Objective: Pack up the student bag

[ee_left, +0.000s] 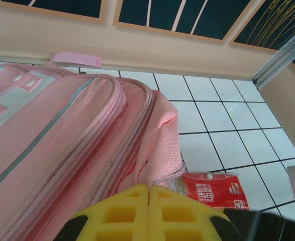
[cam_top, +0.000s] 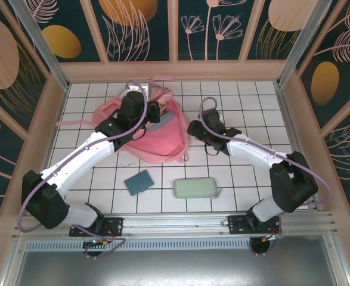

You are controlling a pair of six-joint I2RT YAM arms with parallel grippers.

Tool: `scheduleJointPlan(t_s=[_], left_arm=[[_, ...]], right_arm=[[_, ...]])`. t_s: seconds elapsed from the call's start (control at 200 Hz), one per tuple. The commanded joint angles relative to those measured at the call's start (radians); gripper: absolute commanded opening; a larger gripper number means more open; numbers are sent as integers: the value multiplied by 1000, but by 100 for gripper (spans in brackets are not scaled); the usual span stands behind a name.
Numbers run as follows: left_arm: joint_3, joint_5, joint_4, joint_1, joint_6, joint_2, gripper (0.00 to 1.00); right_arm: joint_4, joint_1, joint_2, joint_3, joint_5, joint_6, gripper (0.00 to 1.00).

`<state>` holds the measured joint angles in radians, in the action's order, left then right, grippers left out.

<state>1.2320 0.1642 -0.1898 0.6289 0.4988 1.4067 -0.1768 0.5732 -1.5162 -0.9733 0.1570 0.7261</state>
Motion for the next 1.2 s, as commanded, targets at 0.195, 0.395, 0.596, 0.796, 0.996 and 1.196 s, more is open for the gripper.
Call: scheduleJointPlan(t_s=[0.195, 0.395, 0.596, 0.796, 0.996, 1.196], left_arm=[[4, -4, 90, -6, -12, -39, 0], [6, -7, 88, -6, -16, -34, 0], [6, -18, 89, -6, -13, -27, 0], [7, -11, 84, -6, -14, -31, 0], [7, -11, 87, -6, -16, -25, 0], [7, -14, 87, -6, -14, -20, 0]], right_arm=[[22, -270, -157, -117, -161, -313, 96], [34, -391, -323, -234, -362, -338, 99], [44, -407, -446, -333, -332, -369, 99], [-16, -409, -529, -398, -330, -363, 99], [5, -364, -448, -260, -314, -320, 99], [31, -313, -302, -108, -332, -270, 97]])
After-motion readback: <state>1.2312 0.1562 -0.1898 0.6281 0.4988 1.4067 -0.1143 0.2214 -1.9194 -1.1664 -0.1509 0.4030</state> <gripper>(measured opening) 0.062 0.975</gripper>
